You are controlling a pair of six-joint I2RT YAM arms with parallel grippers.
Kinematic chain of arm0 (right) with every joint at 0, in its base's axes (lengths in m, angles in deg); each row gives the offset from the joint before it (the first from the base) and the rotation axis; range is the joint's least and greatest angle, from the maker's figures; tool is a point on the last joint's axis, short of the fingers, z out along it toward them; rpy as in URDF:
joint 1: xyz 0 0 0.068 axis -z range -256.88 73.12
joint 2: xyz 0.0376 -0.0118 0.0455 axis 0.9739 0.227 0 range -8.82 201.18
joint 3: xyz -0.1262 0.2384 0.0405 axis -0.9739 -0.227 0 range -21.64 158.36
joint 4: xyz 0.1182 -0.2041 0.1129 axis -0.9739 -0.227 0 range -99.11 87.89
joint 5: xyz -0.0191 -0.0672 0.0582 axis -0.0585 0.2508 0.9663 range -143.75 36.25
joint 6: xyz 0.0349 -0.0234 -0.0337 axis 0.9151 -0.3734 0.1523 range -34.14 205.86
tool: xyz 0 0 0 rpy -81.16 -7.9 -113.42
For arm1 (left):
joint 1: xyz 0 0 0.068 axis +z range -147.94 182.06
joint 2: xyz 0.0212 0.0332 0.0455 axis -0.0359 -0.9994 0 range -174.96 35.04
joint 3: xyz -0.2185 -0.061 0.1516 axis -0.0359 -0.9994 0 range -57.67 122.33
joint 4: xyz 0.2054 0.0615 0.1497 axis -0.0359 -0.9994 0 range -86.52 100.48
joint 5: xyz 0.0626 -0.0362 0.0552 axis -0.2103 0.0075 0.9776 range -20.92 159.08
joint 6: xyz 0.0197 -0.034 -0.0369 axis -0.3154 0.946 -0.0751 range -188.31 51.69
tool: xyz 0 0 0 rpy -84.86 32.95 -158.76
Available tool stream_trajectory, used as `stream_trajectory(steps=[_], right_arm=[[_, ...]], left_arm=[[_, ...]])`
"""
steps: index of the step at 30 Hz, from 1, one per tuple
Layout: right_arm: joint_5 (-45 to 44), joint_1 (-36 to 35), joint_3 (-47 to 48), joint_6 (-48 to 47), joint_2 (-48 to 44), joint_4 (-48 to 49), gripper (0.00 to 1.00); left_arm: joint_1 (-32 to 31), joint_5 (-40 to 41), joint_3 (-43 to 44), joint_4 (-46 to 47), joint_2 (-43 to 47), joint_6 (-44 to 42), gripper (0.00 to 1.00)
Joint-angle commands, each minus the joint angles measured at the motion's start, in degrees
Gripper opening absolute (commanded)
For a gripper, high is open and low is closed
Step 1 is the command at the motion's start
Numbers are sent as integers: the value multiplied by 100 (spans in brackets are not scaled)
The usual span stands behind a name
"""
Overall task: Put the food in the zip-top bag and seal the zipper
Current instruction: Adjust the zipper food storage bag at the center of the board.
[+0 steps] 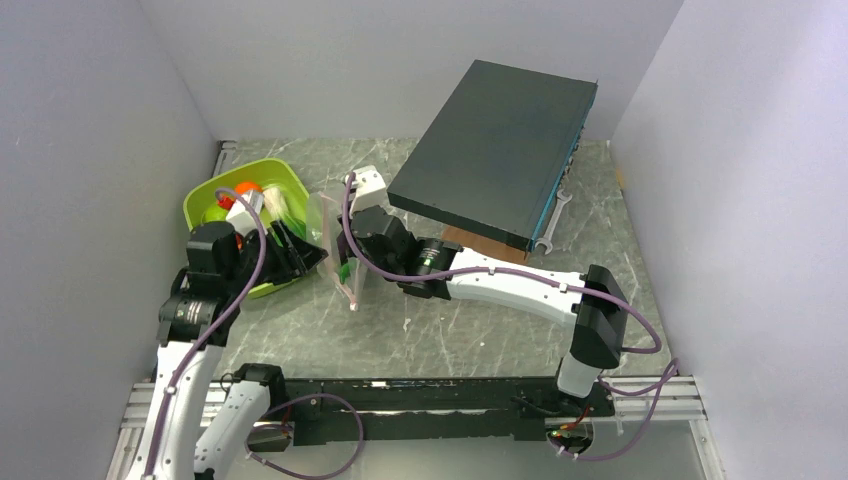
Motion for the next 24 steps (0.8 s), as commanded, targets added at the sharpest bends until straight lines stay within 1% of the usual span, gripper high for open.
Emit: stream_trajectory(steps=[1,5,8,12,14,15,16,17,20,22,24], right_arm=[[82,-14,21,104,-285,109,0],[76,-16,-1,86,-313,161,0],[96,-13,35,83,-293,139,0],[99,-10,50,93,-244,188,0],[104,-15,111,63,-186,128,0],[61,-14,95,8,-171,144,0],[-23,-10,43,-88,-169,234,0],[-131,-11,-23,-244,-150,337,0],[-626,76,6,-802,-33,452,0],[-699,175,104,-1067,-31,449,0],[-641,219,-26,-1354,-177,821,0]], left_arm=[[-28,-26,64,691,-382,-257,53],[-101,-386,-151,1117,-503,-123,50],[-156,-371,-295,1369,-484,-57,46],[-201,-370,-299,1418,-630,-58,37],[-206,-407,-212,1362,-755,-129,26],[-206,-473,-131,1292,-813,-169,17],[-206,-504,34,1133,-866,-198,4],[-206,-508,244,890,-859,-201,0],[-206,-734,722,505,-556,-7,0],[-206,-713,865,341,-300,114,0],[-206,-596,902,61,-154,232,0]])
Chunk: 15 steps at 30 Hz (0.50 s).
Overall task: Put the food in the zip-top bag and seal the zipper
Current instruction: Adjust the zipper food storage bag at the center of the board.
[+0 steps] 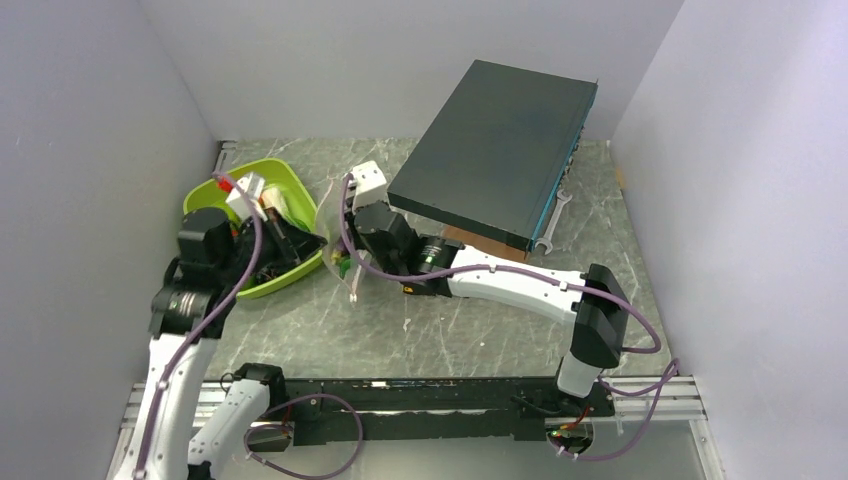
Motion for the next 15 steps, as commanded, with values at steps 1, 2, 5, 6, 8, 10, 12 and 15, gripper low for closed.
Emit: stream_trajectory(steps=[1,2,5,6,8,10,12,15], right_arm=[[-251,168,-68,-862,-229,869,0],[-185,164,-83,-924,-267,932,0],[96,141,1,-817,-321,810,0],[284,125,-43,-759,-374,831,0],[441,78,-213,-759,-459,992,0],[409,72,-283,-745,-478,1034,0],[301,68,-233,-788,-504,889,0],[302,72,-429,-979,-716,1071,0]], left_arm=[[-23,-137,347,-463,501,317,0],[-23,-228,264,-478,507,403,0],[-22,-557,-39,-102,529,694,0],[-16,-617,-110,114,527,767,0],[-22,-631,-184,228,439,817,0],[-23,-600,-146,91,309,712,0],[-20,-433,-135,-44,272,629,0],[-23,-673,-253,331,264,896,0]])
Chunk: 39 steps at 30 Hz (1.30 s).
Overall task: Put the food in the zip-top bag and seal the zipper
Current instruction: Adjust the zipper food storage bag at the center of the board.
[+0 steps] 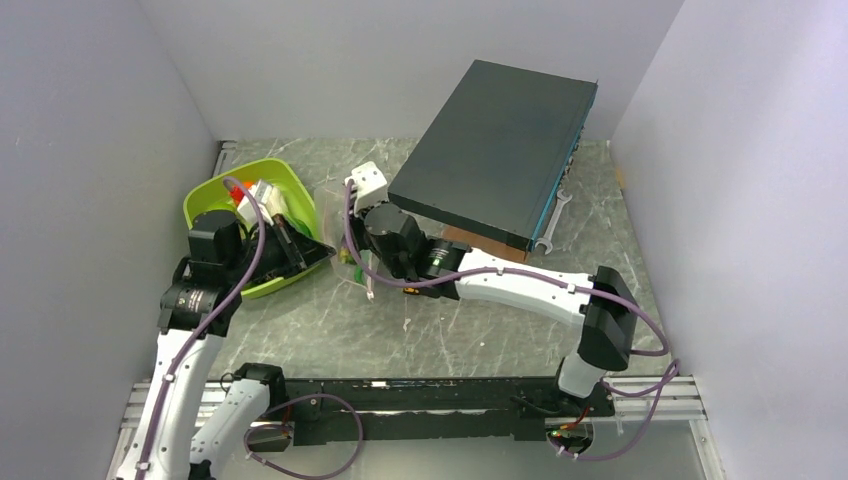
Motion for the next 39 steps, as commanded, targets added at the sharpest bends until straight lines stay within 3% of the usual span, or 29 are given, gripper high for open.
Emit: stream_trajectory(steps=[1,3,8,12,22,25,28,33,34,35,36,39], right_arm=[[14,5,-176,-288,-599,488,0],[117,2,-128,-265,-662,468,0],[452,6,-431,-193,-621,762,0],[228,25,-74,-135,-66,203,0],[219,-3,90,-341,-868,285,0],[285,-3,-344,-305,-944,543,0],[247,-7,-250,-66,-774,63,0],[189,-3,-626,-128,-1027,299,0],[157,-3,-625,-152,-1049,285,0],[131,-3,-641,-177,-1081,290,0],[126,-3,-688,-204,-1120,333,0],[127,-3,-848,-269,-1147,438,0]], left_arm=[[-18,-431,-88,656,79,436,0],[-18,-521,-70,920,157,592,0],[-18,652,-174,209,396,143,0],[-10,383,-702,-29,119,0,0],[-9,872,466,-474,361,-296,0],[-9,776,-84,-351,411,-157,0],[-13,507,-463,-198,407,-75,1],[-6,859,-244,-516,596,-108,41],[-9,953,-116,-631,669,-155,54],[-9,1101,22,-778,726,-235,77],[-9,1295,167,-940,819,-327,89],[-9,1966,482,-1452,1140,-535,93]])
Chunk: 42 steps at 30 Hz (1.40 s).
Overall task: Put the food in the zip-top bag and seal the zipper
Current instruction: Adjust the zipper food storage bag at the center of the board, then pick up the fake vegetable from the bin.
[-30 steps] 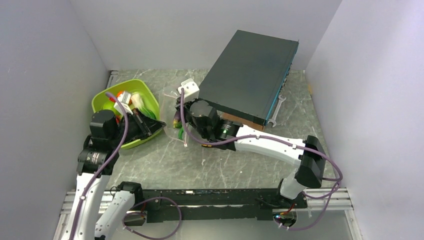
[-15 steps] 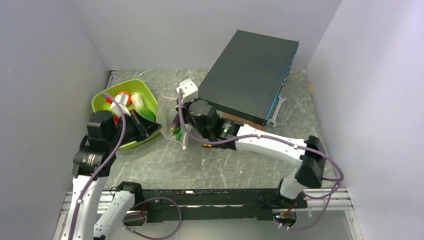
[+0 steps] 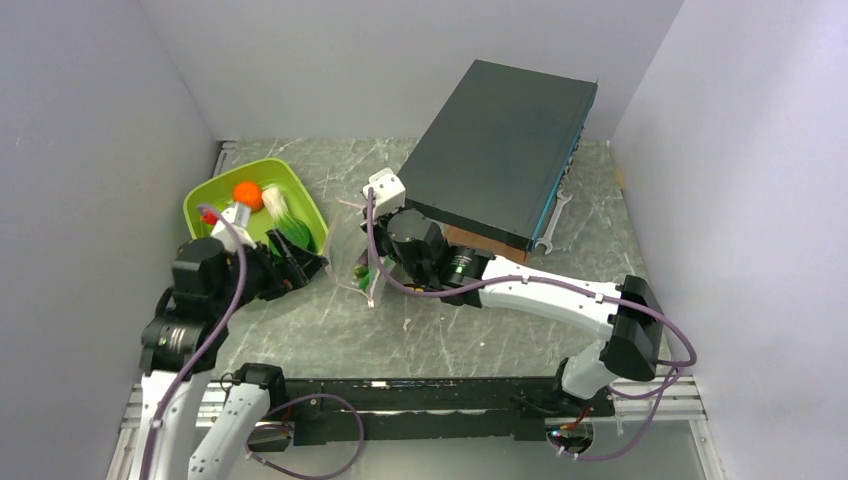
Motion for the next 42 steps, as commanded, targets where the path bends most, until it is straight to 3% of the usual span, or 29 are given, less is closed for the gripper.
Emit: stream_trajectory(steps=[1,8,11,15,22,25,30,34,39,42], right_arm=[[-146,-3,-71,-77,-343,361,0],[19,-5,-378,37,-508,583,0],[49,-3,-330,78,-517,462,0],[142,-3,-587,81,-691,694,0],[241,-5,-718,162,-850,714,0],[219,-4,-755,186,-904,690,0],[289,0,-851,233,-967,782,0],[434,26,-881,306,-945,833,0],[469,63,-938,340,-969,877,0],[460,88,-918,351,-952,824,0]], left_arm=[[-9,1094,611,-585,579,-340,94],[-10,3392,148,-862,1495,-291,97],[-9,3598,-211,-306,1479,-574,100],[-10,3946,-595,480,753,-974,100],[221,3930,-1241,3025,-745,-1386,100],[863,3149,-1322,3802,-1414,-1222,100],[1925,1706,-766,3993,-2899,-1036,100],[2132,1364,-257,3931,-4157,-1332,100],[2161,449,-161,4949,-5136,-1186,97],[2136,244,241,4890,-5860,-1147,92]])
